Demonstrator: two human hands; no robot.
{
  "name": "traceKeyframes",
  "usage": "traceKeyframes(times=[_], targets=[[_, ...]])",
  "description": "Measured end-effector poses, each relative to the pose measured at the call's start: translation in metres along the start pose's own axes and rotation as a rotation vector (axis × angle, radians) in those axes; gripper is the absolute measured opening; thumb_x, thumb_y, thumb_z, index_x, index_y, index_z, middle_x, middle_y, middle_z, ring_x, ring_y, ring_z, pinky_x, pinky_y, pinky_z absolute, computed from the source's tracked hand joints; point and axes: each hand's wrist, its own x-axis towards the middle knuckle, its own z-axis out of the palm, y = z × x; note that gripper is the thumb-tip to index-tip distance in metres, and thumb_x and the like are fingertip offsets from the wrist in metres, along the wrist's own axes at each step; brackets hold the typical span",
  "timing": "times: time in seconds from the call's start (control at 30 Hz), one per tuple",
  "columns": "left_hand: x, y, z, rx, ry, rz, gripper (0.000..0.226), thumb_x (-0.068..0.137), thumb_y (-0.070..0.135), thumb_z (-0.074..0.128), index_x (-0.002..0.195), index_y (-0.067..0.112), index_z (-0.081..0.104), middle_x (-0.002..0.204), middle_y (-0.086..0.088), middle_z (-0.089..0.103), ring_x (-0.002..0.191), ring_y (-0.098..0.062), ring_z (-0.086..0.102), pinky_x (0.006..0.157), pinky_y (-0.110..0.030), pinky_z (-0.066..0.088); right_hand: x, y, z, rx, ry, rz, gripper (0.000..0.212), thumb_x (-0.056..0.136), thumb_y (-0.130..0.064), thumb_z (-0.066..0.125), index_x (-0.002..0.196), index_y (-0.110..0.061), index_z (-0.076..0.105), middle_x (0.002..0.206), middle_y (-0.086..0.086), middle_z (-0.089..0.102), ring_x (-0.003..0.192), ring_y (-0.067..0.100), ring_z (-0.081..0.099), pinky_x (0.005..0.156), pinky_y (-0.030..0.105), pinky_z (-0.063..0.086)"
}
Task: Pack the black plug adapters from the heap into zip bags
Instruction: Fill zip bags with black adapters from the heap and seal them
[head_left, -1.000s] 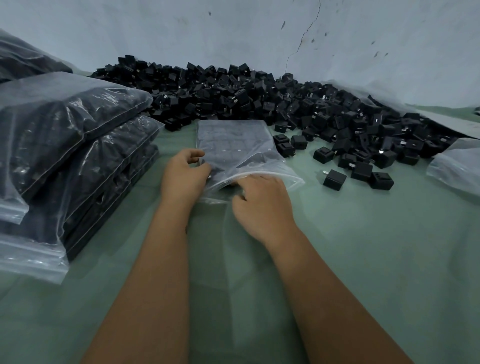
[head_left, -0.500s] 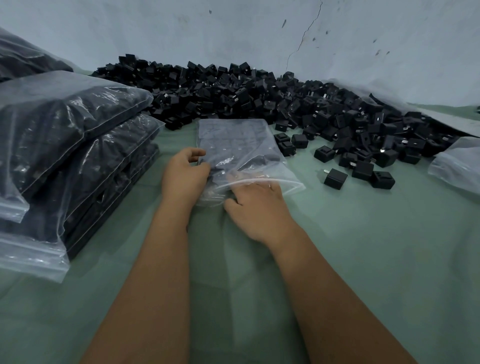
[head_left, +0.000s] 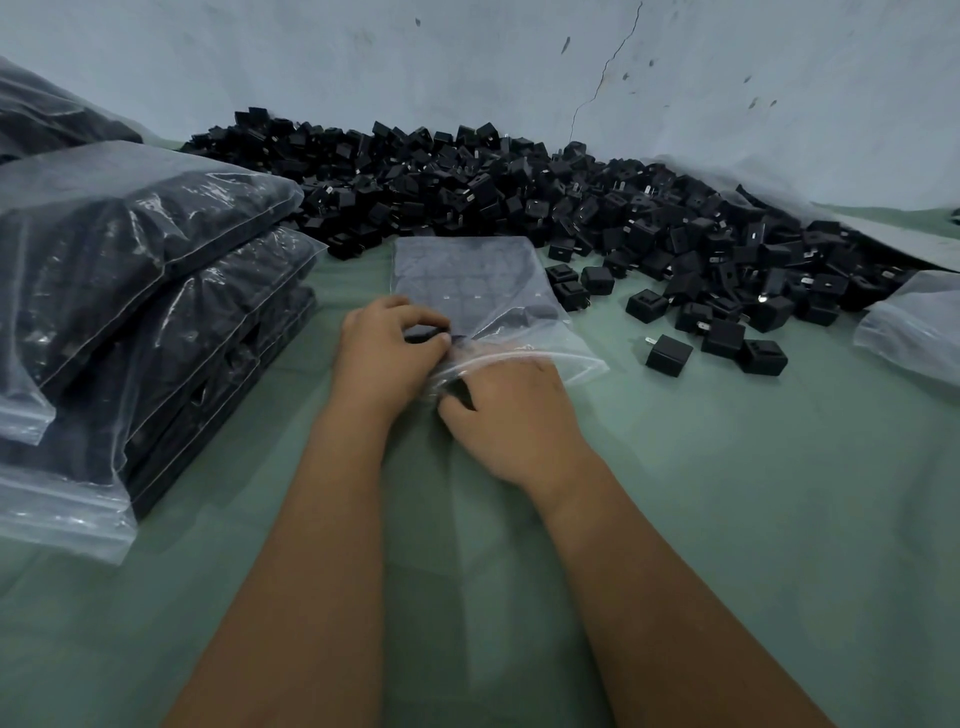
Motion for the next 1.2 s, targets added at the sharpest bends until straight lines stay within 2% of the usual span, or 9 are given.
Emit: traceKeyframes(times=[0.13, 0.23, 0.33, 0.43, 0.57, 0.77, 0.9, 1.03, 1.2], targets=[[0.001, -0.002, -0.002, -0.041, -0.044, 0.001, 0.017, 0.082, 0.027, 0.073, 0.097, 0.035, 0.075, 0.129, -0.007, 0.059, 0.126, -0.029, 0.047, 0.106, -0.045, 0.04, -0.001, -0.001, -0.02, 0.143, 0.425, -0.056, 0.025, 0.081, -0.019, 0.049, 0.059, -0.022, 0.036, 0.055, -0.006, 0.036, 0.053, 0.014, 0.034, 0.052, 0.028, 0.028], [-0.001, -0.001, -0.003, -0.041, -0.03, -0.003, 0.018, 0.084, 0.026, 0.073, 0.1, 0.034, 0.075, 0.136, -0.005, 0.055, 0.133, -0.025, 0.042, 0.111, -0.043, 0.036, -0.001, 0.015, -0.031, 0.109, 0.679, -0.004, 0.024, 0.082, -0.015, 0.047, 0.058, -0.015, 0.043, 0.057, -0.005, 0.037, 0.054, 0.016, 0.033, 0.053, 0.027, 0.024], [-0.002, 0.002, -0.003, 0.045, -0.015, 0.047, 0.02, 0.084, 0.024, 0.071, 0.103, 0.03, 0.076, 0.135, -0.002, 0.058, 0.131, -0.025, 0.043, 0.11, -0.04, 0.036, -0.003, 0.046, -0.035, 0.116, 0.594, 0.305, 0.02, 0.086, -0.018, 0.045, 0.084, -0.011, 0.063, 0.083, 0.003, 0.058, 0.08, 0.023, 0.05, 0.072, 0.034, 0.037], [-0.006, 0.008, -0.001, 0.134, 0.036, 0.156, 0.022, 0.083, 0.018, 0.067, 0.101, 0.026, 0.077, 0.127, 0.003, 0.064, 0.122, -0.021, 0.051, 0.103, -0.035, 0.039, -0.006, 0.072, -0.034, -0.028, 0.388, 0.661, 0.043, 0.086, -0.017, 0.049, 0.129, -0.016, 0.052, 0.132, 0.009, 0.046, 0.117, 0.028, 0.039, 0.096, 0.036, 0.03], [-0.015, 0.018, -0.002, -0.012, -0.014, 0.161, 0.018, 0.082, 0.024, 0.065, 0.095, 0.031, 0.075, 0.095, 0.012, 0.071, 0.094, -0.009, 0.065, 0.085, -0.027, 0.051, -0.009, 0.083, -0.032, -0.14, 0.177, 0.839, 0.046, 0.085, -0.024, 0.052, 0.129, -0.01, 0.047, 0.144, 0.013, 0.031, 0.123, 0.032, 0.028, 0.1, 0.039, 0.025], [-0.02, 0.018, -0.004, -0.087, -0.214, 0.171, 0.056, 0.066, 0.068, 0.069, 0.113, 0.039, 0.066, 0.103, 0.016, 0.066, 0.097, 0.002, 0.062, 0.09, -0.027, 0.051, -0.012, 0.09, -0.027, -0.118, 0.252, 0.804, 0.023, 0.088, -0.015, 0.052, 0.108, -0.02, 0.063, 0.121, 0.006, 0.049, 0.107, 0.03, 0.037, 0.087, 0.033, 0.029], [-0.017, 0.018, -0.005, -0.053, -0.292, 0.174, 0.083, 0.045, 0.079, 0.071, 0.119, 0.042, 0.055, 0.11, 0.015, 0.06, 0.106, -0.001, 0.059, 0.096, -0.028, 0.048, -0.007, 0.079, -0.029, 0.109, 0.49, 0.603, 0.016, 0.088, -0.016, 0.055, 0.098, -0.023, 0.066, 0.109, 0.0, 0.055, 0.103, 0.023, 0.044, 0.074, 0.022, 0.031], [-0.015, 0.018, -0.004, 0.028, -0.272, 0.235, 0.066, 0.056, 0.052, 0.082, 0.115, 0.04, 0.056, 0.107, 0.009, 0.06, 0.103, -0.011, 0.06, 0.097, -0.041, 0.05, -0.004, 0.045, -0.033, 0.379, 0.662, 0.269, 0.018, 0.083, -0.018, 0.059, 0.101, -0.018, 0.063, 0.108, -0.003, 0.048, 0.089, 0.01, 0.054, 0.071, 0.017, 0.046], [-0.015, 0.017, -0.002, -0.02, -0.151, 0.213, 0.023, 0.085, 0.028, 0.067, 0.107, 0.025, 0.068, 0.103, 0.006, 0.068, 0.097, -0.014, 0.063, 0.088, -0.045, 0.052, -0.007, 0.006, -0.025, 0.312, 0.456, -0.002, 0.019, 0.074, -0.027, 0.052, 0.088, -0.015, 0.052, 0.093, -0.001, 0.049, 0.064, 0.01, 0.047, 0.049, 0.019, 0.04]])
